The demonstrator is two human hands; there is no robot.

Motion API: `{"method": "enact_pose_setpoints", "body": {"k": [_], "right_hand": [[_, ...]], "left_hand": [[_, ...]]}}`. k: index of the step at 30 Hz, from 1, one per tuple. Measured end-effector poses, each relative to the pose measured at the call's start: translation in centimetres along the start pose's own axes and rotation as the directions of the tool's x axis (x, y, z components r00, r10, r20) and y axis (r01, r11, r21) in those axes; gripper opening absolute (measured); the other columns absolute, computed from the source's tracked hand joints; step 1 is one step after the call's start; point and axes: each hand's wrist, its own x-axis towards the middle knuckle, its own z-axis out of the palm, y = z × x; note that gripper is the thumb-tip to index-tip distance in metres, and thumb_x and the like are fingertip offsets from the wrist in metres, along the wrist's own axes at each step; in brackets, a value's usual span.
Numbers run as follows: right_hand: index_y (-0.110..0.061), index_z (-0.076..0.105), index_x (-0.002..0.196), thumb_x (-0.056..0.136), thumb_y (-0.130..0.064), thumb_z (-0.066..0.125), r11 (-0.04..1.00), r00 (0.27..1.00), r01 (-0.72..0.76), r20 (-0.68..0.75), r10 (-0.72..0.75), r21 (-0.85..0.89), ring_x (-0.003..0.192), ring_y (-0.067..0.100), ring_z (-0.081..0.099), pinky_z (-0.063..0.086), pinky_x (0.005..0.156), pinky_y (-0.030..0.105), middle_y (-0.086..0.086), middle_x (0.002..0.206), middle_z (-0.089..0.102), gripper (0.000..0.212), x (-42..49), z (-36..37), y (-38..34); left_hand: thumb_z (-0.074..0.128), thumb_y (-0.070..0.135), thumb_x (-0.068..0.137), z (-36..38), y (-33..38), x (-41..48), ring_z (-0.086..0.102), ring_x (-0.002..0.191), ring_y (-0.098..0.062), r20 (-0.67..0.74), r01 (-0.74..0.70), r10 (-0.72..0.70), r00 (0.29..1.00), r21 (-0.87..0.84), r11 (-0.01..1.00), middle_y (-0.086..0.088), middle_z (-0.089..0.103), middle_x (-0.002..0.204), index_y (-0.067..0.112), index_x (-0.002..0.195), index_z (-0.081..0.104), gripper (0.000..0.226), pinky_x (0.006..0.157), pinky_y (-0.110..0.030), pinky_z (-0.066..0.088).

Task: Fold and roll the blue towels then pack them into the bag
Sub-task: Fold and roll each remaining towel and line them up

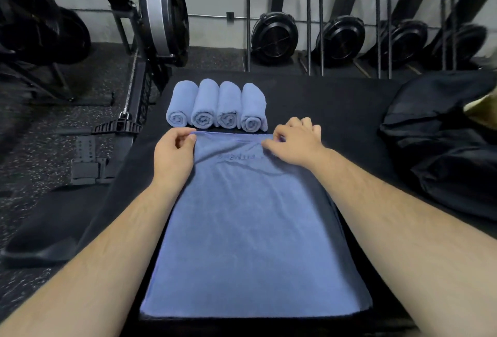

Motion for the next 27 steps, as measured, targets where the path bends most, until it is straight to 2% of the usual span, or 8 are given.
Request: {"method": "enact_pose_setpoints", "body": {"k": [3,8,10,13,16,20,24,27], "right_hand": [[-0.03,0.055,0.093,0.082,-0.051,0.052,0.985,0.991,-0.13,0.0,0.131,0.111,0.109,0.024,0.041,0.03,0.091,0.037,-0.007,0.105,0.051,0.023,-0.6,-0.3,1.7],[-0.022,0.059,0.11,0.087,-0.037,0.053,0.932,0.956,-0.279,-0.028,0.293,0.231,0.11,0.028,0.051,0.045,0.097,0.041,0.001,0.115,0.057,0.028,-2.3,0.5,3.3],[-0.023,0.058,0.103,0.089,-0.035,0.053,0.907,0.961,-0.248,-0.033,0.275,0.341,0.103,0.027,0.058,0.051,0.09,0.044,0.0,0.109,0.062,0.019,-2.8,0.9,3.7],[-0.027,0.056,0.095,0.093,-0.029,0.052,0.852,0.97,-0.099,-0.141,0.197,0.515,0.091,0.019,0.061,0.053,0.077,0.04,-0.006,0.096,0.064,0.005,-3.6,1.1,3.9],[-0.03,0.063,0.103,0.096,-0.026,0.053,0.827,0.956,0.02,-0.253,0.148,0.561,0.093,0.011,0.061,0.052,0.077,0.033,-0.012,0.097,0.066,0.013,-4.5,1.0,4.0],[-0.025,0.067,0.097,0.095,-0.022,0.058,0.758,0.932,0.01,-0.282,0.229,0.652,0.089,0.009,0.062,0.048,0.076,0.025,-0.011,0.093,0.068,0.009,-5.1,0.9,4.4],[-0.019,0.068,0.086,0.095,-0.017,0.059,0.76,0.932,-0.038,-0.251,0.26,0.648,0.093,0.007,0.058,0.041,0.075,0.018,-0.007,0.097,0.064,0.013,-5.2,1.0,4.6],[-0.02,0.069,0.083,0.091,-0.015,0.062,0.699,0.914,0.035,-0.305,0.267,0.714,0.095,0.004,0.059,0.042,0.077,0.015,-0.008,0.101,0.063,0.011,-5.1,0.7,4.2]], "left_hand": [[0.062,0.013,0.097,0.0,0.0,-0.1,0.058,0.077,0.003,-0.007,-0.002,0.002,1.0,0.014,1.0,0.009,0.067,0.089,0.021,0.101,0.07,0.012,0.069,0.0,0.039],[0.062,0.016,0.097,0.1,0.1,-0.1,0.059,0.079,0.002,-0.007,0.01,-0.01,1.0,0.051,0.999,0.01,0.067,0.089,0.024,0.1,0.069,0.011,0.068,0.001,0.038],[0.062,0.016,0.097,0.1,0.2,-0.2,0.058,0.079,0.001,-0.009,0.01,-0.009,1.0,0.056,0.998,0.011,0.065,0.088,0.024,0.101,0.068,0.011,0.068,0.002,0.038],[0.062,0.015,0.097,0.2,0.3,-0.3,0.058,0.078,0.004,-0.007,0.018,-0.017,1.0,0.067,0.998,0.013,0.064,0.088,0.023,0.102,0.068,0.011,0.067,0.004,0.037],[0.062,0.016,0.098,0.2,0.4,-0.4,0.058,0.078,0.003,-0.008,0.029,-0.028,1.0,0.068,0.997,0.013,0.064,0.088,0.023,0.103,0.068,0.01,0.066,0.005,0.036],[0.062,0.018,0.098,0.1,0.4,-0.3,0.058,0.079,0.003,-0.004,0.039,-0.038,0.999,0.063,0.997,0.011,0.065,0.09,0.023,0.103,0.068,0.01,0.065,0.004,0.036],[0.062,0.018,0.098,0.1,0.4,-0.4,0.058,0.079,0.003,-0.007,0.037,-0.036,0.999,0.068,0.997,0.01,0.065,0.09,0.023,0.105,0.069,0.011,0.065,0.004,0.036],[0.062,0.019,0.098,0.1,0.4,-0.4,0.058,0.08,0.003,-0.009,0.045,-0.044,0.999,0.062,0.997,0.008,0.066,0.092,0.024,0.103,0.069,0.01,0.065,0.004,0.036]]}}
